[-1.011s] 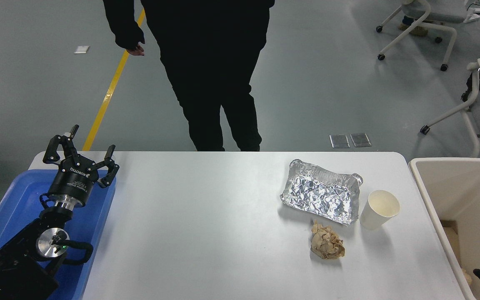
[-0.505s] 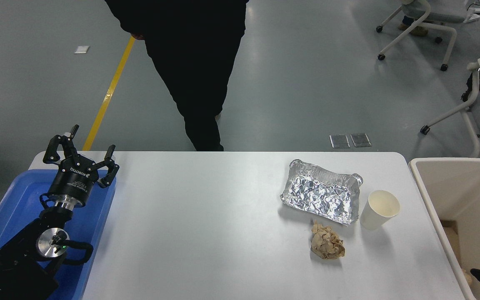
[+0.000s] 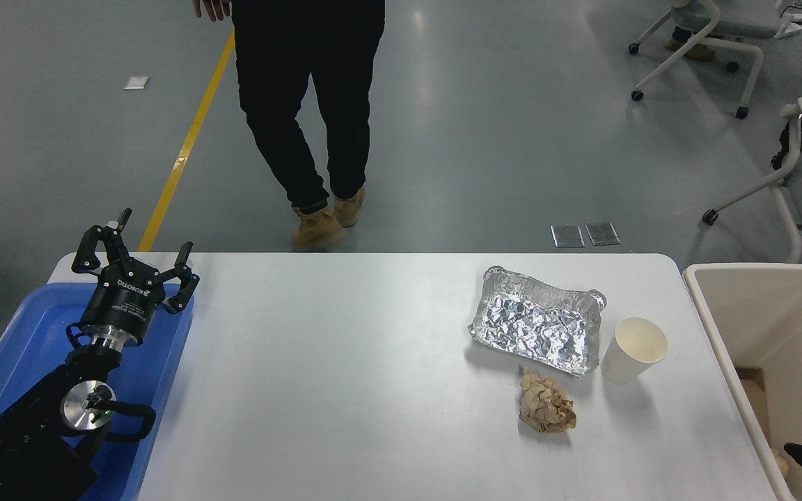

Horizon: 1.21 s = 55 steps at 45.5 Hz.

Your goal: Pick up paper cup place in dustbin

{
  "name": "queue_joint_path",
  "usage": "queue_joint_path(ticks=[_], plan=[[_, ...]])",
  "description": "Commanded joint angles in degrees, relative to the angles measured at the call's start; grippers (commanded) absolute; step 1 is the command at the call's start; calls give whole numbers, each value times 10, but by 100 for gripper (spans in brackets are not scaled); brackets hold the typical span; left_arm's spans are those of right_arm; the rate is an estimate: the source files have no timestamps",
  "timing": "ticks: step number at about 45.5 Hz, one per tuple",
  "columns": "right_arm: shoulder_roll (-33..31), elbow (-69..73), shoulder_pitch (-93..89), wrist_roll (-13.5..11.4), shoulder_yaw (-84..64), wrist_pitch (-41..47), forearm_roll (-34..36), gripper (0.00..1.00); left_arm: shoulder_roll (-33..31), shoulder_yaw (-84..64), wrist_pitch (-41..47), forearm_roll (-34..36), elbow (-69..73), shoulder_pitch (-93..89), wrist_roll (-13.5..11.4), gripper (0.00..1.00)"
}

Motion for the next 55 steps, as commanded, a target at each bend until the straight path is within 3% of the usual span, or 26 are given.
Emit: queue_joint_path(ticks=[1, 11, 24, 37, 48, 52, 55], plan=[[-30, 6, 41, 1, -7, 3, -2, 100, 0, 0, 0, 0, 0, 0, 0, 98], [-54, 36, 141, 0, -72, 9, -8, 100, 0, 0, 0, 0, 0, 0, 0, 98], [-61, 167, 341, 1, -374, 4, -10, 100, 0, -1, 0, 0, 0, 0, 0, 98], [-61, 461, 620, 0, -507, 15, -8, 100, 0, 0, 0, 0, 0, 0, 1, 98], [-36, 580, 729, 0, -569, 18, -7, 100, 0, 0, 0, 0, 0, 0, 1, 98], [-36, 614, 767, 0, -572, 58, -7, 100, 0, 0, 0, 0, 0, 0, 1, 98], [-39, 637, 808, 0, -571, 139, -5, 100, 0, -1, 0, 0, 0, 0, 1, 98]])
